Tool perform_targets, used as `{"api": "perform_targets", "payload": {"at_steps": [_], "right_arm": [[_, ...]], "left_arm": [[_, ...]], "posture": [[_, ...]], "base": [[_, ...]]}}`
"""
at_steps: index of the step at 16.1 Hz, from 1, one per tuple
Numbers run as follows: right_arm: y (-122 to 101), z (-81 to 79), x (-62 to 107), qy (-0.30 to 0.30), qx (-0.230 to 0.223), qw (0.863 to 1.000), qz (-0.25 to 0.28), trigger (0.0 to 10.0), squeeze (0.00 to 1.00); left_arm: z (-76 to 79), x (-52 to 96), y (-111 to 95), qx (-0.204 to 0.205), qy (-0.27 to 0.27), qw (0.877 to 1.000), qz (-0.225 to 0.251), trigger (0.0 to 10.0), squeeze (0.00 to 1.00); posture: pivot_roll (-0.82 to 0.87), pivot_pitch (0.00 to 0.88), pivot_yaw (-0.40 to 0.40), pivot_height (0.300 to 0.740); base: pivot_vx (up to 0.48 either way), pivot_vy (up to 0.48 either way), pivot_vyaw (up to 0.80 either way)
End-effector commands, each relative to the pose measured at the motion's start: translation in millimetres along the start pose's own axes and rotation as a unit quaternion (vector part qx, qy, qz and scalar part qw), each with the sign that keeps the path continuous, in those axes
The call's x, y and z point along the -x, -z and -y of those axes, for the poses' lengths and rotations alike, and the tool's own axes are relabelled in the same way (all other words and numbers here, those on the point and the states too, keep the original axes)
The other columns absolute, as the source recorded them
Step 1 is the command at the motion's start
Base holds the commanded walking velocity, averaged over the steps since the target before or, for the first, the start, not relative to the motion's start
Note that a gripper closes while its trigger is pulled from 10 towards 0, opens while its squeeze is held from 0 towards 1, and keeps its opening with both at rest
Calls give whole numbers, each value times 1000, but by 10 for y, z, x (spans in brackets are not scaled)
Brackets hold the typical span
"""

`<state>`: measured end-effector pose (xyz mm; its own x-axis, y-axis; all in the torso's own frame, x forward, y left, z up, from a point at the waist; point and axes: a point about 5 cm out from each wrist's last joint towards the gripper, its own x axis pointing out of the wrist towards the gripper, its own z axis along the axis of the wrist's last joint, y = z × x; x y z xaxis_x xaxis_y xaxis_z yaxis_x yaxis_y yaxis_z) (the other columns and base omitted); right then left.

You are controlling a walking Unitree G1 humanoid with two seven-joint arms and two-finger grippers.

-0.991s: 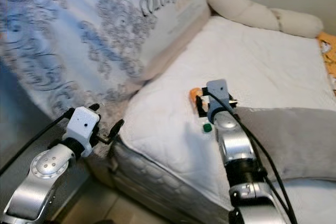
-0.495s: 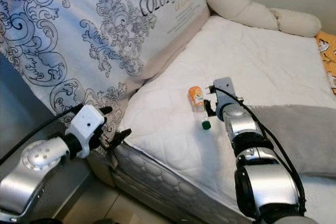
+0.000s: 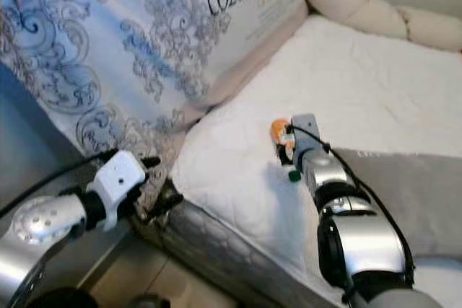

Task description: Clean up the room

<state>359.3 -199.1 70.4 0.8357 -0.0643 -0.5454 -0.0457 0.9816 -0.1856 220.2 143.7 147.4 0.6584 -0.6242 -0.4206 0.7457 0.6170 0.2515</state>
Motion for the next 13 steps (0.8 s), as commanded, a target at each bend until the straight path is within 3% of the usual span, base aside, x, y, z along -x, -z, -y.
{"api": "perform_targets", "payload": {"at_steps": [1,4,9,10,11,12,13], "right_arm": [[56,24,1,13,-1,1000,-6,10000,0],[138,28,2,31,-2,999,-12,10000,0],[316,-14,9,16,-49,998,-32,10000,0],[317,-31,9,8,-61,998,-29,9569,0],[316,-40,8,5,-68,997,-27,5373,0],[310,-45,7,4,-71,997,-26,3373,0],[303,-48,7,3,-77,997,-25,0,0]], "left_arm": [[47,28,-31,1,9,1000,-2,10000,0],[95,93,-50,9,5,1000,-9,10000,0],[166,225,-91,17,-8,1000,-11,10000,0],[173,252,-88,20,-12,1000,-14,10000,0],[175,267,-87,21,-14,1000,-16,10000,0],[175,272,-86,21,-15,1000,-17,10000,0],[172,278,-88,21,-17,999,-18,10000,0]], "posture": [[272,117,-71,740],[279,155,-67,740],[292,198,-65,740],[294,198,-66,740],[297,197,-69,740],[297,197,-69,740],[296,187,-72,740]], "base": [[0,0,0],[0,0,0],[0,0,0],[0,0,0],[0,0,0],[0,0,0],[0,0,0]]}}
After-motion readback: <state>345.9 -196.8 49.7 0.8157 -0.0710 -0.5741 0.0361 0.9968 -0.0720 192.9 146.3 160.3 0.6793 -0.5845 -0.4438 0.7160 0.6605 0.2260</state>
